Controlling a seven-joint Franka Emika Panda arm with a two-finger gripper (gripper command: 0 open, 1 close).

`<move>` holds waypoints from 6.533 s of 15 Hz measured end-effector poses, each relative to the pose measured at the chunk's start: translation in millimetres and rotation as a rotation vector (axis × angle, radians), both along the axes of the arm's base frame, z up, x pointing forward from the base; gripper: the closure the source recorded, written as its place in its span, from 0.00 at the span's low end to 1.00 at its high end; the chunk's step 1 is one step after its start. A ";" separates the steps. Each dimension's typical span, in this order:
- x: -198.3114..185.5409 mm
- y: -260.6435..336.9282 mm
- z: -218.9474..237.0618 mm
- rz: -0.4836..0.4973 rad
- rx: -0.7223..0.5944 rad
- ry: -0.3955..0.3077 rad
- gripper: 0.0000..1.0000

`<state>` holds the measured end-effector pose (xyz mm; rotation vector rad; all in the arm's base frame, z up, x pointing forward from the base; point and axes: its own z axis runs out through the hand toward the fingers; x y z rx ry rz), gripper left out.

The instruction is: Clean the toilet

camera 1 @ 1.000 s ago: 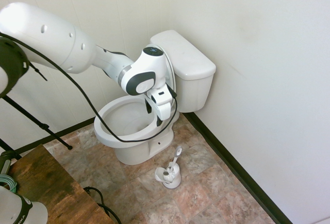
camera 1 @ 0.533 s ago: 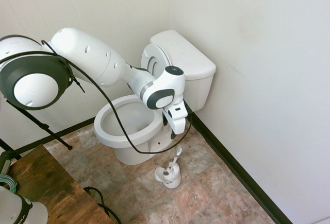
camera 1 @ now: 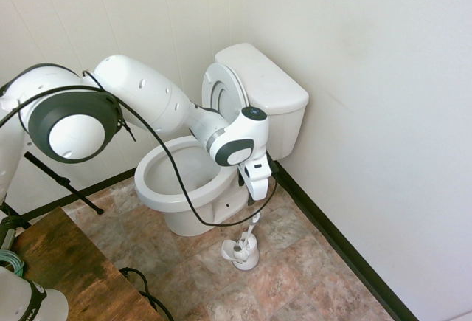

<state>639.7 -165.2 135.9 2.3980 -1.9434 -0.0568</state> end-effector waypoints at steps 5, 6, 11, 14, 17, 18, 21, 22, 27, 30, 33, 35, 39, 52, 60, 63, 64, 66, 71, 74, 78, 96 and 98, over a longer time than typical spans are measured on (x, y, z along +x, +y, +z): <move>11.9 -31.5 -61.2 -0.066 0.031 0.013 0.00; 13.1 -37.0 -74.2 -0.073 0.042 0.021 0.00; 22.0 -42.4 -115.0 -0.081 0.071 0.053 0.00; 24.8 -47.4 -132.6 -0.088 0.084 0.070 0.00; 27.4 -51.6 -142.7 -0.088 0.092 0.084 1.00; 29.0 -52.0 -145.4 -0.087 0.094 0.085 1.00; 31.7 -52.2 -153.2 -0.083 0.096 0.090 1.00; 33.2 -53.0 -153.9 -0.083 0.097 0.089 1.00; 37.8 -58.0 -152.5 -0.086 0.100 0.084 1.00; 39.9 -56.7 -153.9 -0.083 0.107 0.090 1.00; 39.3 -60.1 -154.8 -0.089 0.117 0.092 1.00; 37.0 -64.0 -157.0 -0.093 0.122 0.098 1.00; 38.8 -65.5 -157.7 -0.093 0.141 0.096 1.00; 1.0 -61.5 -158.3 -0.098 0.120 -0.020 1.00; -57.1 -59.1 -111.3 -0.103 0.104 -0.094 1.00; -75.3 -64.7 -56.2 -0.096 0.092 -0.113 1.00; -84.7 -64.6 -39.8 -0.095 0.087 -0.114 1.00; -103.3 -61.5 -5.0 -0.096 0.079 -0.125 1.00; -131.9 -21.4 88.8 -0.058 0.053 -0.191 1.00; -132.7 7.1 145.1 -0.029 0.025 -0.234 1.00; -140.3 52.8 214.7 0.044 0.006 -0.271 1.00; -107.2 331.4 213.3 0.316 -0.083 -0.347 1.00; -89.6 344.3 181.3 0.312 -0.088 -0.317 1.00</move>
